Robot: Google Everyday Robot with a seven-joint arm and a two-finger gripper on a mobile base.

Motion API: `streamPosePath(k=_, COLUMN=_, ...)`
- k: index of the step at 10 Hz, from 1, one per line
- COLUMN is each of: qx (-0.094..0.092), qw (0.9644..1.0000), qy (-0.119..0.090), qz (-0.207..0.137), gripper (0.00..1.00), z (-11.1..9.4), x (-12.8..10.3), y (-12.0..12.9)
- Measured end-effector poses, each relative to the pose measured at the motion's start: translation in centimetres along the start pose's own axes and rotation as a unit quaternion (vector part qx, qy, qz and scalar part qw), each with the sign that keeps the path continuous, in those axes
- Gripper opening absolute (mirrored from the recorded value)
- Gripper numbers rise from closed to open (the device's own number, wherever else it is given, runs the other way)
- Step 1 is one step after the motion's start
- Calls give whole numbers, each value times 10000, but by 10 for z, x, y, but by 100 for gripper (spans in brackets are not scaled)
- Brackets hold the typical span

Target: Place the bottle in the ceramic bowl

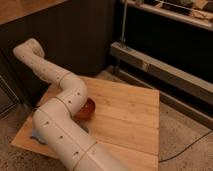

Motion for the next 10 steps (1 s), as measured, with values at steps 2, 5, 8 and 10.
streamPosePath(k=2, qx=70, qw=10000, qy=30, qz=45, gripper=0, z=-8, x=0, y=-11)
streamPosePath(k=5, qx=83, qw=9999, qy=-3, qz=115, gripper=5, z=-17, x=-3, y=-23)
streamPosePath(k=8, qx=3, qw=9990, qy=139, qz=422, gripper=37, z=-23, x=1, y=-43)
streamPosePath(k=10, qx=-129, qw=9979, qy=213, qz=603, gripper=57, z=-27, x=2, y=-57)
